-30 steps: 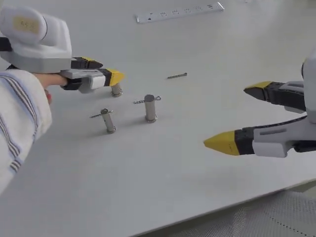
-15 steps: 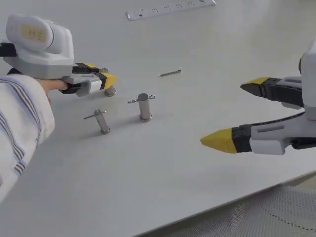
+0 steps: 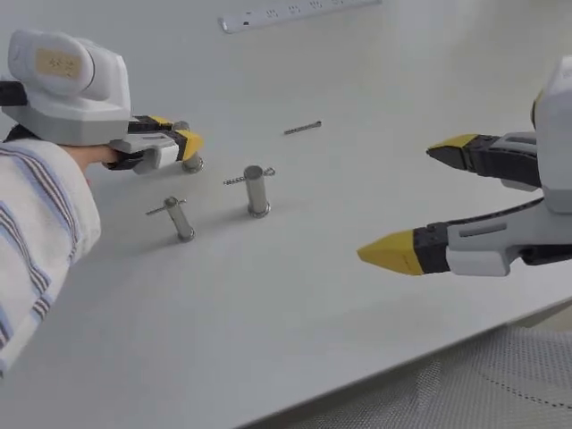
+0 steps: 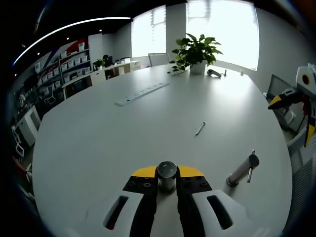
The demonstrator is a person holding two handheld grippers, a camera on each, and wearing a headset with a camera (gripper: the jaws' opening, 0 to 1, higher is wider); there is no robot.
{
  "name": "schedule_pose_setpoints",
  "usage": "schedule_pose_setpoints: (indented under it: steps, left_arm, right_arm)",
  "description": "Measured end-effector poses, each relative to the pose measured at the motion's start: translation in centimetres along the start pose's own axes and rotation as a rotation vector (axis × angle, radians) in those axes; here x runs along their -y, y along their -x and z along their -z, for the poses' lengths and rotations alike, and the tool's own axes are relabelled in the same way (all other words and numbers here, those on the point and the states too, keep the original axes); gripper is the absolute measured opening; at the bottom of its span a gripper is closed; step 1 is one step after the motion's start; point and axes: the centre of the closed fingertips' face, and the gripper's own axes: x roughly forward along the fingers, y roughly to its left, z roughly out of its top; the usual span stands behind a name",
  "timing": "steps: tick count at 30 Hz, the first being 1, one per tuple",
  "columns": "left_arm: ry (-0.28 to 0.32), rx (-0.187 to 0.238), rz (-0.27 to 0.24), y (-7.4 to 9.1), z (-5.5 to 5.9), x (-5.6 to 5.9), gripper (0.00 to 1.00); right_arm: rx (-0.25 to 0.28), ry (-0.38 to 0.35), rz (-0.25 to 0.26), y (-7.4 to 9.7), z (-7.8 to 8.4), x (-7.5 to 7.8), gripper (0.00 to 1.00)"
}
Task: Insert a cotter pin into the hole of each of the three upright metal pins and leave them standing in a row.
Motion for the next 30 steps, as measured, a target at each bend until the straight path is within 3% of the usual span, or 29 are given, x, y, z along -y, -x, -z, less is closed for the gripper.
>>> schedule_pose_setpoints:
  steps: [13,16,19,30]
  left_arm:
    - [-0.001,-0.016,-0.019,0.2,0.1,-0.2,0.09]
    - [0.035,-0.001,-0.020,0.5,-0.2,-0.3,0.09]
    - [0.060,0.019,-0.018,0.9,-0.8,-0.5,0.09]
    - [0.013,0.084,-0.038,3.2,-4.6,-0.4,0.09]
  right_arm:
    - [0.002,-0.007,-0.012,-0.4,0.0,-0.3,0.86]
    - [-0.002,-0.016,-0.009,-0.4,0.1,-0.3,0.88]
    - [-0.004,-0.011,0.000,-0.4,0.1,-0.1,0.89]
    - [0.000,0.008,-0.013,-0.5,-0.3,-0.4,0.88]
